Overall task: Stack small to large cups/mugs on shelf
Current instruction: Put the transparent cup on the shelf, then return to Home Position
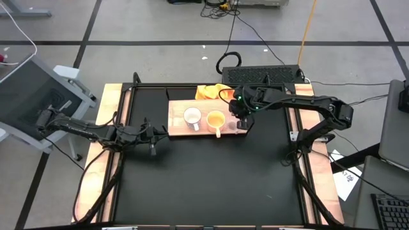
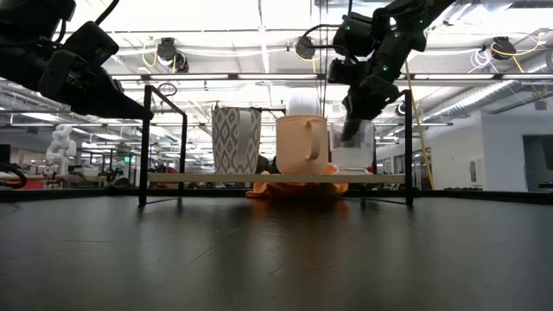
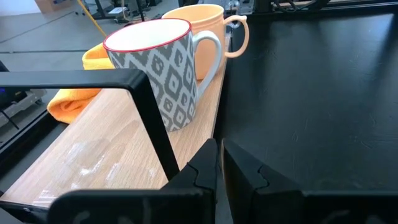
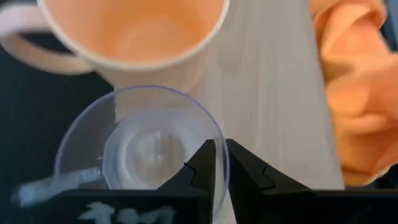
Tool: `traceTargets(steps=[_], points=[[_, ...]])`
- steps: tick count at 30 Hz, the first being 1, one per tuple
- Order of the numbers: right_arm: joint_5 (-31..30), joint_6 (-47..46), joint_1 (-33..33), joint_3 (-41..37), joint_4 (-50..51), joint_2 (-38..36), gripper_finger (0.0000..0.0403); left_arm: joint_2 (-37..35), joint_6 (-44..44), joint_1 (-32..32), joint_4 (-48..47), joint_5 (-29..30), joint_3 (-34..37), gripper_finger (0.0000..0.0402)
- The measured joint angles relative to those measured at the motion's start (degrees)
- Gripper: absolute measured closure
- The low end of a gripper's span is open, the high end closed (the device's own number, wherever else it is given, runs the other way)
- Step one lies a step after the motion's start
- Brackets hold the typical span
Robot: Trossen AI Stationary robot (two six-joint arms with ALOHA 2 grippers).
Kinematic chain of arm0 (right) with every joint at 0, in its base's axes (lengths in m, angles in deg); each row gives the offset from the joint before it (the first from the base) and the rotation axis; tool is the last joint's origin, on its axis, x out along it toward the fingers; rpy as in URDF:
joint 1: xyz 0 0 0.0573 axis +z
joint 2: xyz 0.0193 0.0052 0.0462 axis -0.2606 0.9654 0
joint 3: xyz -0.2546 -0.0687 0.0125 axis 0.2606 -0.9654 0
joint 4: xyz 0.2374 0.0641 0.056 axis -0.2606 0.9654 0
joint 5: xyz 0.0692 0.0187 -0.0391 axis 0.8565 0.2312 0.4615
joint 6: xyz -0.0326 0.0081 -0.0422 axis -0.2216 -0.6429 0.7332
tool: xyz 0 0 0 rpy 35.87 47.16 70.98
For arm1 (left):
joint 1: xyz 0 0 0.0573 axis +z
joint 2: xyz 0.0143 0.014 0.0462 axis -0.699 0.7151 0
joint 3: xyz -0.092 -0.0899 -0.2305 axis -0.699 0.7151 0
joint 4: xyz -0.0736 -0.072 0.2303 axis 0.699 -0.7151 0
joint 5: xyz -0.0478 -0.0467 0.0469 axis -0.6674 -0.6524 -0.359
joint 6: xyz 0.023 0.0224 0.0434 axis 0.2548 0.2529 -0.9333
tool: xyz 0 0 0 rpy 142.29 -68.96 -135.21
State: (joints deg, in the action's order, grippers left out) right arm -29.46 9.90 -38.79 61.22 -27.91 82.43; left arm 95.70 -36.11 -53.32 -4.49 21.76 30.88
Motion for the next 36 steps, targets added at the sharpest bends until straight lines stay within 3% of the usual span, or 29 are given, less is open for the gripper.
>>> traceTargets(steps=[22,36], points=[[-0.04,-0.83,0.00,0.01,-3.00,-0.34,0.0293,0.00,0.26,0.00,0.00,-0.02,0.00,0.0376],[-0.20,-2.48,0.00,0.08,-2.80,-7.13,0.0286,-0.01,0.41,0.00,0.02,-0.07,0.00,0.0376]])
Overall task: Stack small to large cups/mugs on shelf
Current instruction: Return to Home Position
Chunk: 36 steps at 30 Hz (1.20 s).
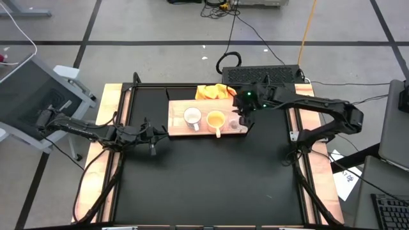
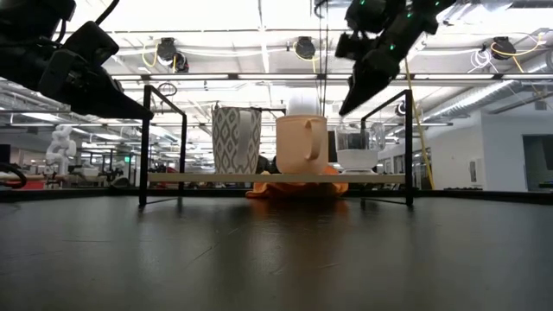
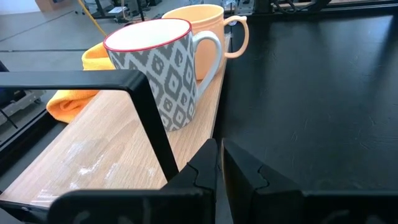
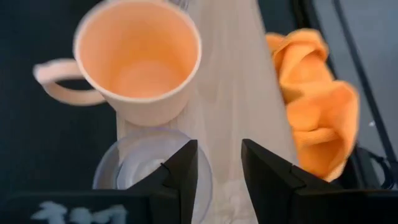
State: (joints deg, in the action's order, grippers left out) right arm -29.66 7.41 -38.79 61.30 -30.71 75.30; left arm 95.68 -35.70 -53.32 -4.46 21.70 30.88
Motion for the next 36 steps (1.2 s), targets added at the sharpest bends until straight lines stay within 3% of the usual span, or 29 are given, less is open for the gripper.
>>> traceTargets(steps=[6,13,20,30,36], points=[[-0.01,-3.14,0.93,0.00,-0.46,-6.54,0.0300,0.00,-0.64,0.00,1.39,0.73,0.00,0.0376],[0.42,-5.72,4.06,0.02,0.86,-15.47,0.0392,-1.02,-4.16,0.00,3.51,-0.46,0.00,0.0398],[0.42,-10.17,8.54,-0.55,4.08,-22.50,0.0401,-6.30,-5.17,-0.70,0.18,-0.53,0.00,0.0400],[-0.15,-17.92,14.85,-14.21,-3.05,-34.34,0.0403,-14.19,-4.08,-6.92,-6.91,-0.32,0.00,0.0401],[-0.20,-21.39,18.32,-25.21,-12.18,-41.86,0.0403,-17.58,-3.85,-10.59,-11.44,3.80,-0.01,0.0401]])
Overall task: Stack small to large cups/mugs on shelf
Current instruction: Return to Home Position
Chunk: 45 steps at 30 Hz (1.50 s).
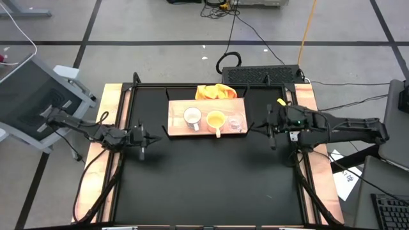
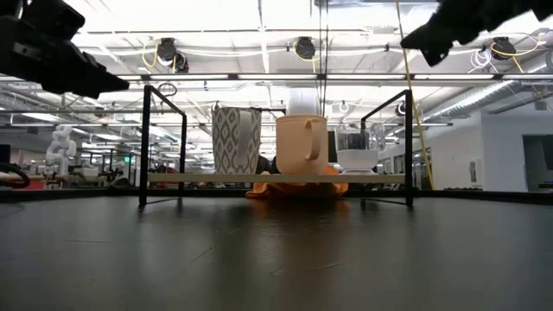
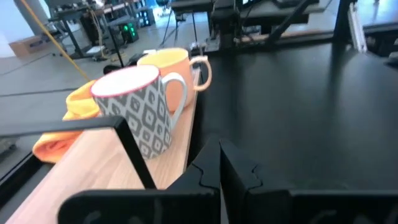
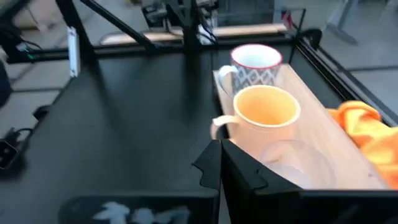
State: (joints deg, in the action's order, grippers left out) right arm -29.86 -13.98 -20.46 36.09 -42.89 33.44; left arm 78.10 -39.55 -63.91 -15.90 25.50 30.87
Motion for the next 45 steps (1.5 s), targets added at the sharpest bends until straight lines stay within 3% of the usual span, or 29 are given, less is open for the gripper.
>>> traceTargets(steps=[9,16,26,45], points=[[-0.10,-1.68,4.77,-12.09,-8.89,-8.95,0.0403,-2.11,-2.80,-2.46,1.22,1.75,-0.01,0.0401],[-0.14,0.57,5.11,-16.32,-11.59,-12.76,0.0403,-2.09,-4.35,3.57,3.64,1.78,-0.01,0.0401],[-0.12,0.65,5.11,-23.26,-18.12,-14.61,0.0403,-2.18,-5.00,12.05,3.69,-8.43,-0.01,0.0401],[1.90,-0.31,5.08,-33.49,-22.35,-24.21,0.0403,-2.40,-3.48,12.54,1.82,-8.93,-0.01,0.0401]])
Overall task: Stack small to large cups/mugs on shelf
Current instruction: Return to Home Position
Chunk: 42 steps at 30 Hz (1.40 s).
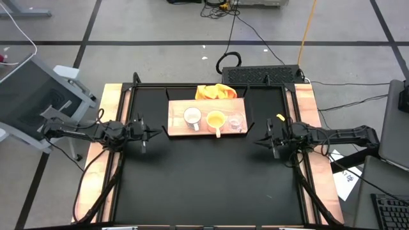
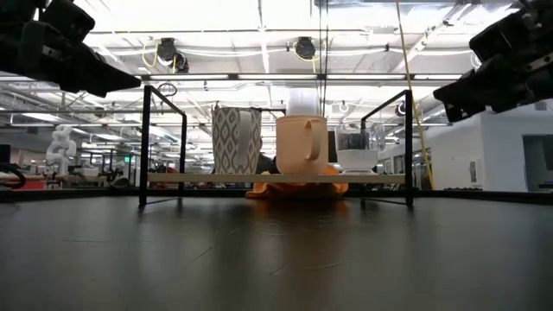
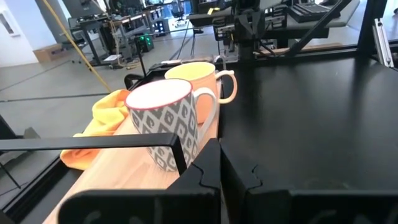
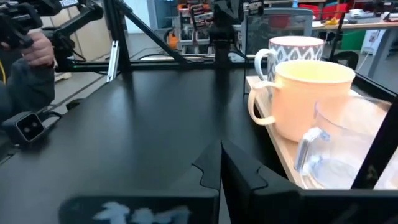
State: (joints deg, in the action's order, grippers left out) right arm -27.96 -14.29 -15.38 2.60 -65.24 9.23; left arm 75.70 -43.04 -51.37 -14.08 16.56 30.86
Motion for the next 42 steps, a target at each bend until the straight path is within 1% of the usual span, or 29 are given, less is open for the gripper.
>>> traceTargets(steps=[7,11,23,29,36,42], points=[[0.26,0.04,0.00,-1.24,0.45,-0.98,0.0403,0.00,0.98,0.00,0.11,0.09,0.00,0.0401],[1.49,0.46,0.00,-1.30,0.40,-0.99,0.0403,0.00,1.87,0.00,0.08,0.07,0.00,0.0401],[1.50,-0.91,0.00,-1.41,0.38,-0.99,0.0403,0.00,3.38,0.00,-0.02,0.04,0.00,0.0396],[1.52,-0.65,0.00,-1.45,-0.61,-0.99,0.0403,-0.02,3.78,0.00,-1.03,0.04,0.00,0.0400],[1.52,0.90,0.00,-1.51,-2.65,-0.99,0.0403,0.04,4.79,0.00,-1.34,0.02,0.00,0.0378],[1.52,0.55,0.00,-1.51,-3.88,-0.99,0.0403,0.04,4.78,0.00,-1.37,0.02,0.00,0.0382]])
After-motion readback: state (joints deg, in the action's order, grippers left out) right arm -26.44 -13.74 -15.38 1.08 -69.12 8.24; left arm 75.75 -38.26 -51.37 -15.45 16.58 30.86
